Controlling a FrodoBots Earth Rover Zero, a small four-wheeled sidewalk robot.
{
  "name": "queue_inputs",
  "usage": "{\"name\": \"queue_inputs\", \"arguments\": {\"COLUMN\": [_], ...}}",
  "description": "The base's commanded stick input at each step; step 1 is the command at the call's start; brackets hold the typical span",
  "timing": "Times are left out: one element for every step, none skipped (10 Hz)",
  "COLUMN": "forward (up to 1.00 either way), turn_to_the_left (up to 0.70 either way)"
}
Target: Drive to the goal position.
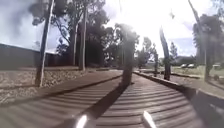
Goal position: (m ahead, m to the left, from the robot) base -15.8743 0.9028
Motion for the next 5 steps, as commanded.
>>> {"name": "queue_inputs", "arguments": {"forward": [0.00, 0.00, 0.00, 0.00, 0.00], "turn_to_the_left": [-0.79, -0.85, -0.85, -0.85, -0.85]}}
